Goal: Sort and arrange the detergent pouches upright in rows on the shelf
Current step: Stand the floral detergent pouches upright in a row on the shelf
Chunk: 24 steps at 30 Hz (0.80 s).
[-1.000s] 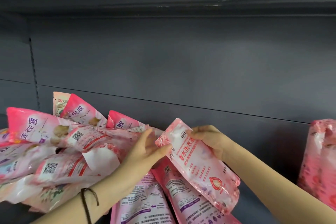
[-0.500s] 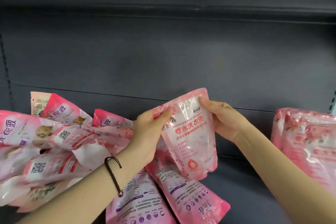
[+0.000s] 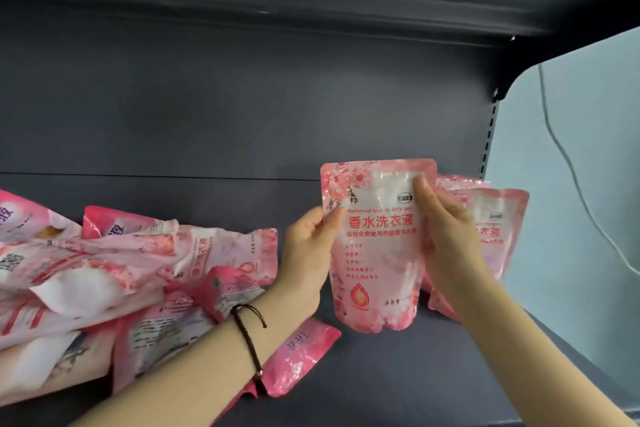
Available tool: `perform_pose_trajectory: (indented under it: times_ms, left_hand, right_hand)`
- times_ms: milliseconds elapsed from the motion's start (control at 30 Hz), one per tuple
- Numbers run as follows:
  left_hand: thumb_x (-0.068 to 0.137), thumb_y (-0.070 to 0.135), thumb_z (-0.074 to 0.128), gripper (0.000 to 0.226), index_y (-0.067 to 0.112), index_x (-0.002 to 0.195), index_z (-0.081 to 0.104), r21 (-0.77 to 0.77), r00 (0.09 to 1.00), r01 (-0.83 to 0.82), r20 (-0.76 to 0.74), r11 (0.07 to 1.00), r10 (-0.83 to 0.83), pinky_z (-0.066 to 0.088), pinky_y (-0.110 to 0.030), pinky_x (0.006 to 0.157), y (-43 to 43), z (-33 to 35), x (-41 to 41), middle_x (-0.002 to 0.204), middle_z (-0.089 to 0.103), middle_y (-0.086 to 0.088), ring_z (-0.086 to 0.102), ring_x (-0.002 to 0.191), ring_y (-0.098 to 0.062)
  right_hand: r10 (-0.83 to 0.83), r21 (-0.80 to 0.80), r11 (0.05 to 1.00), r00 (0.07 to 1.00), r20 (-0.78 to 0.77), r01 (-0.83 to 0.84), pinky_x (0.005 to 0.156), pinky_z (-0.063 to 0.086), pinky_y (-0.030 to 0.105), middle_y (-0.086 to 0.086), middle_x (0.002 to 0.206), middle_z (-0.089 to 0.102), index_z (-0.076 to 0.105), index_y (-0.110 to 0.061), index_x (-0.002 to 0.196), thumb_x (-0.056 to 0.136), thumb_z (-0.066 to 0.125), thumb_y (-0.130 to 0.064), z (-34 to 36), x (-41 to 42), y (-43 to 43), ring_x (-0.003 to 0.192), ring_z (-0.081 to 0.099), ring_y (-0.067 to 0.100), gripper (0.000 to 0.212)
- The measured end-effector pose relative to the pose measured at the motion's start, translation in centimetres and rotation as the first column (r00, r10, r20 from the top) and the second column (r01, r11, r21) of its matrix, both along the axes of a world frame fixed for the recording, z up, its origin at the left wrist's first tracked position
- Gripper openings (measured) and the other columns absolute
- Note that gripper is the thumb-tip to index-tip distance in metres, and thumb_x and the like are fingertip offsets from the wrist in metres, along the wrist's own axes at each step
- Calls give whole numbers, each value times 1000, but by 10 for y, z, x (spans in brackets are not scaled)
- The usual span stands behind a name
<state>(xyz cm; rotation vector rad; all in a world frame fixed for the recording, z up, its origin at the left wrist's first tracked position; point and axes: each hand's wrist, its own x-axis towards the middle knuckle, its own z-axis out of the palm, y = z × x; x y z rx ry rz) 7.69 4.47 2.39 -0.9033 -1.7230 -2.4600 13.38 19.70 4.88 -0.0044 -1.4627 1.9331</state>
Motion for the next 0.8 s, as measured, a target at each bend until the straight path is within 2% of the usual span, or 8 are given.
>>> perform_pose_trajectory:
  times_ms: [67,167,300,400,500,633,700,800]
  left_hand:
    - [94,27,57,18,15,97,70,22,1000,-6,0,1000,6,54,-17,67,25,0,13,93,76,1,71,86,-11]
    - [95,30,56,19,18,94,70,40,1000,-19,-1,999,19,53,-15,61,62,-3,30,88,76,3,71,78,-7]
    - [97,31,52,21,17,98,68,43,1000,-8,8,999,8,53,-15,62,109,-12,47,90,75,3,71,80,-8]
    - [97,33,51,22,20,103,68,33,1000,-25,-5,999,25,55,-18,68,139,-18,54,95,75,2,71,88,-11]
    - [97,34,51,24,17,103,67,25,999,-44,8,999,44,56,-22,71,162,-22,57,96,74,-1,71,88,-13]
    - [94,42,53,33,15,110,65,-47,999,-49,15,998,50,55,-21,79,182,-35,61,100,73,4,68,92,-6]
    - [90,46,55,30,19,98,64,-70,997,-67,-39,995,65,51,-16,75,182,-44,65,90,69,14,63,86,2]
    - [86,39,65,25,27,107,61,-131,998,-3,-60,991,-5,52,-16,77,171,-61,71,102,72,14,66,96,0]
  right_hand:
    - [-45,26,999,998,-33,46,63,60,39,11,81,74,76,-14,75,78,72,-43,0,12,21,73,71,25,30]
    - [-68,-6,998,997,-44,68,56,57,32,5,73,73,76,-15,69,77,73,-40,-5,27,56,63,70,19,27]
    - [-53,-7,999,999,-4,53,46,55,33,5,66,69,74,-14,65,75,72,-42,-11,44,97,55,67,18,30]
    - [-60,24,998,997,52,58,56,58,45,12,70,64,70,-11,69,75,72,-49,-16,53,124,62,63,25,38]
    - [-74,16,997,995,67,73,65,52,52,17,83,54,65,1,90,74,72,-52,-21,57,146,74,53,29,56]
    - [-72,9,997,994,80,72,67,50,38,15,81,57,66,-6,88,76,69,-53,-35,60,166,75,55,26,50]
    - [-88,56,995,992,93,83,62,55,34,14,81,64,66,-8,84,77,64,-54,-45,64,171,74,62,25,47]
    - [-73,164,985,992,105,55,61,56,21,2,98,73,65,-15,101,77,62,-52,-72,75,173,86,71,14,44]
